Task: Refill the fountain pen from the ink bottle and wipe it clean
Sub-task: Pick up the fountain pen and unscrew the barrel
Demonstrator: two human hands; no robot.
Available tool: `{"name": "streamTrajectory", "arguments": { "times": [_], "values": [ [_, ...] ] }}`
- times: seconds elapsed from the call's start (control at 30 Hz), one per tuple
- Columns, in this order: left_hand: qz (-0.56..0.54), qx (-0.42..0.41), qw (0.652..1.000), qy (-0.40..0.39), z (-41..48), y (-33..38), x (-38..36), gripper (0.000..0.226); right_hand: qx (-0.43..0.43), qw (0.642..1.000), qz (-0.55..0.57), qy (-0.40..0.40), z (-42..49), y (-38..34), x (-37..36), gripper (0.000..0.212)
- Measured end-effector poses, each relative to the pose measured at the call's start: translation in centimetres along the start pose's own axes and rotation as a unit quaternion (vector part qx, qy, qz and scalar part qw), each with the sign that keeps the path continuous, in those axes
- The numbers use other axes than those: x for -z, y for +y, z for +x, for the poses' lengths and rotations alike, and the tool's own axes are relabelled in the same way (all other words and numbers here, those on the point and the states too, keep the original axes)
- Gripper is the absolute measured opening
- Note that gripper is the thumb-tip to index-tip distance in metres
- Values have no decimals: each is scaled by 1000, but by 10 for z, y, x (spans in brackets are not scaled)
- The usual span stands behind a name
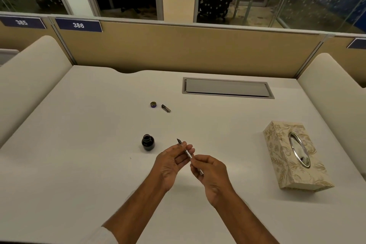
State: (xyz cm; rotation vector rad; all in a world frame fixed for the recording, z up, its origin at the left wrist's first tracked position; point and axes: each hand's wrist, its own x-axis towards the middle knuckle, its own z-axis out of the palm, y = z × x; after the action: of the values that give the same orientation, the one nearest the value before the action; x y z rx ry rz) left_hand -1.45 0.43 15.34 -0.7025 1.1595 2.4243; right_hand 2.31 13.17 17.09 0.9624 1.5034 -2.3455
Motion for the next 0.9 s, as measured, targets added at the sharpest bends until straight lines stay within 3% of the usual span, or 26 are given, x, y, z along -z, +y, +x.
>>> {"name": "streamTrajectory", "arguments": {
  "times": [0.43,0.9],
  "values": [
    [-17,17,1000,-15,-14,13,2,26,-93,991,78,-49,-14,-5,-3,19],
    [13,31,999,-32,-23,23,-1,31,-131,987,51,-77,-23,-12,-7,21]
  ]
}}
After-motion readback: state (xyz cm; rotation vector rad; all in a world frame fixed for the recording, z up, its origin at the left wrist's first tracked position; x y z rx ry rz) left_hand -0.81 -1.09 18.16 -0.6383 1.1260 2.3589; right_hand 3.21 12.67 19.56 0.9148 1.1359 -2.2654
